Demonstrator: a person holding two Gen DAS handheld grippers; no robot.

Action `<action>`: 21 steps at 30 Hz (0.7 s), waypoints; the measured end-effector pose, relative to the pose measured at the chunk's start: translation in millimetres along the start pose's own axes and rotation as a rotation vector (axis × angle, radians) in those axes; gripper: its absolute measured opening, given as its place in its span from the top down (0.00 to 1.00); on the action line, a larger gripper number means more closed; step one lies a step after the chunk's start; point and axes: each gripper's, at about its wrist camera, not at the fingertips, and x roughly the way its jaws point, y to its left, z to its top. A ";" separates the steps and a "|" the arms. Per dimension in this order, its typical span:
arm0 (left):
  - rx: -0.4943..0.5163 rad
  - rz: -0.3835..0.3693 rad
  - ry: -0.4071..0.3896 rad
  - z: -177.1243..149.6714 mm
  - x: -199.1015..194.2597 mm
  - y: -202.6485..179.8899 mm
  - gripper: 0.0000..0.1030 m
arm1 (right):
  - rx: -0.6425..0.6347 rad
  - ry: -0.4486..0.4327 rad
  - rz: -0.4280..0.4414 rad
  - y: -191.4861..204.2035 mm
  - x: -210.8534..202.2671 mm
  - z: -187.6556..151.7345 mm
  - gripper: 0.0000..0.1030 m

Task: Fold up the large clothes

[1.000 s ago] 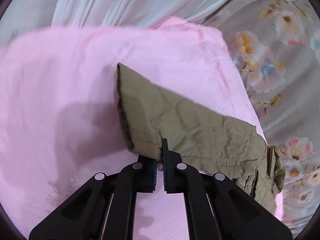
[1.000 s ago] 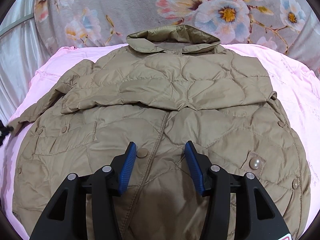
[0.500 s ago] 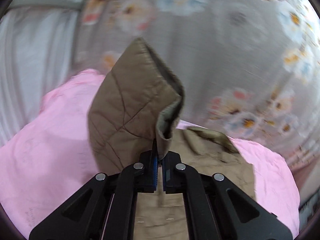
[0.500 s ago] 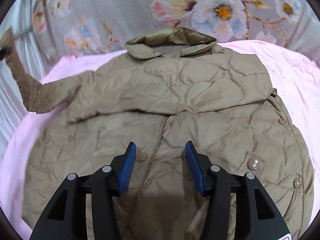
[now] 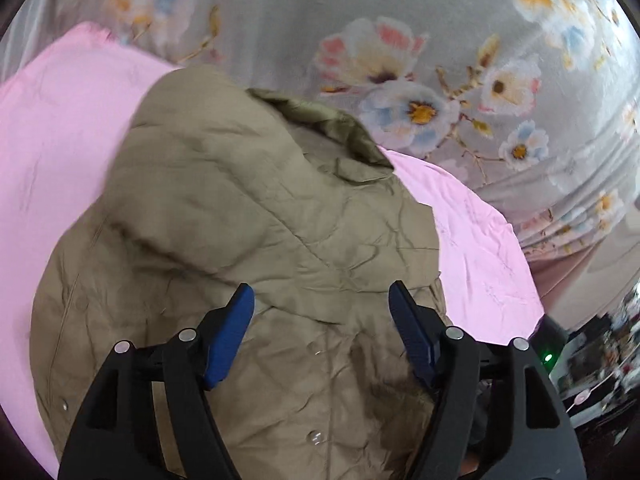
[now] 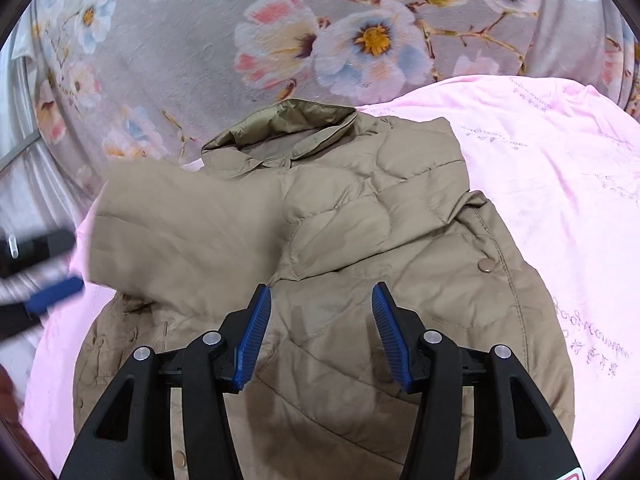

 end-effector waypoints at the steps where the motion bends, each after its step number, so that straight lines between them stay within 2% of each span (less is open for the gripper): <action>1: -0.033 0.022 0.000 -2.4 -2.2 13.8 0.34 | 0.005 0.003 0.008 -1.8 -0.2 0.6 0.45; 3: -0.080 0.064 -0.006 -6.9 -5.1 41.4 0.34 | 0.018 0.018 0.025 -3.9 2.4 4.1 0.45; 6: -0.121 0.182 0.000 -11.0 -4.6 90.3 0.34 | 0.047 0.044 0.044 -3.7 8.3 8.8 0.44; 8: -0.157 0.228 0.014 -13.5 -4.5 116.3 0.35 | 0.073 0.084 0.072 -0.7 17.5 12.8 0.44; 11: -0.194 0.230 0.041 -22.4 -3.8 144.9 0.39 | 0.068 0.146 0.036 8.7 36.1 13.1 0.43; 14: -0.152 0.234 0.038 -28.2 -4.2 146.3 0.42 | 0.049 0.164 -0.034 16.7 48.9 6.5 0.43; 16: -0.113 0.253 0.036 -32.8 -1.2 143.3 0.42 | 0.020 0.158 -0.069 22.5 50.9 3.4 0.49; 18: -0.083 0.271 0.038 -35.5 4.1 139.2 0.42 | -0.019 0.162 -0.081 29.3 52.2 3.2 0.70; 19: -0.075 0.277 0.037 -36.3 7.1 137.4 0.42 | -0.033 0.166 -0.077 31.4 52.5 4.0 0.74; 21: -0.066 0.285 0.037 -38.3 8.3 138.7 0.42 | -0.061 0.151 -0.083 36.0 49.4 8.7 0.88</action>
